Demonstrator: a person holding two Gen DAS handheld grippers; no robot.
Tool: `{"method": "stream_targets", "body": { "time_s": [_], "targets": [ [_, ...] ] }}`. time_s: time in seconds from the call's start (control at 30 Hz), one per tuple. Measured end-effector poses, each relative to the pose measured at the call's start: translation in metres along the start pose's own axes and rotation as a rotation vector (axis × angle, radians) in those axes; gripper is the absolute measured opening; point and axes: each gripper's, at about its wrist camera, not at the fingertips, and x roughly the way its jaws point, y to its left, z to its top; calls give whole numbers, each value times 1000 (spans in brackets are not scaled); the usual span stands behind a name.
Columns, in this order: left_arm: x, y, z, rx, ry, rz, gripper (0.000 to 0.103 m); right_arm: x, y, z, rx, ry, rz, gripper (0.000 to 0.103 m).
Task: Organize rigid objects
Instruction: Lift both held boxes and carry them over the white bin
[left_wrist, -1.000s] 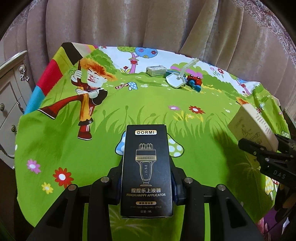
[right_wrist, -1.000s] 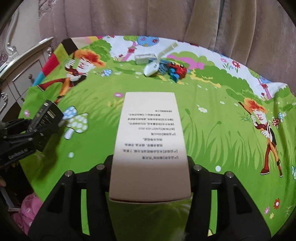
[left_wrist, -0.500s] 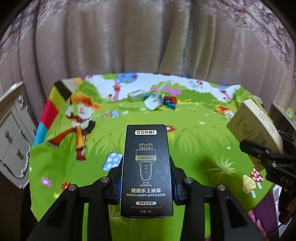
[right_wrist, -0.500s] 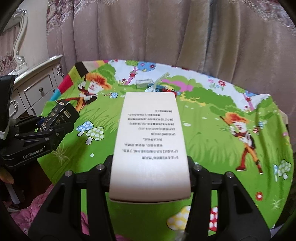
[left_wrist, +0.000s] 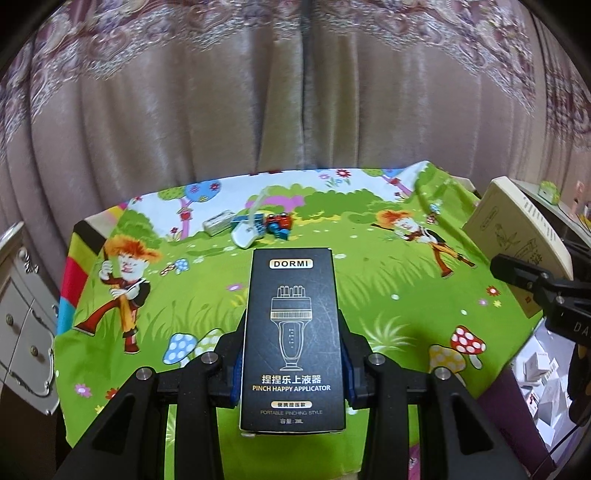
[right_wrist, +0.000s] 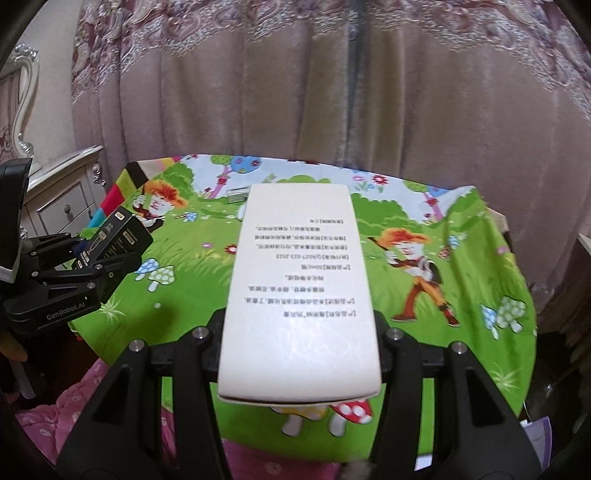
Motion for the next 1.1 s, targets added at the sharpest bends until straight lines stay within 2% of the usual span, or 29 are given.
{"method": "stream_targets", "body": {
  "time_s": [0.53, 0.87, 1.1],
  "targets": [
    [-9, -100, 12, 214, -18, -134, 40, -55, -86, -53, 155, 13, -148, 55],
    [-9, -180, 11, 346, 15, -307, 40, -90, -121, -83, 219, 29, -253, 55],
    [-12, -228, 3, 440, 31, -382, 40, -109, -145, -108, 270, 62, -324, 55]
  ]
}}
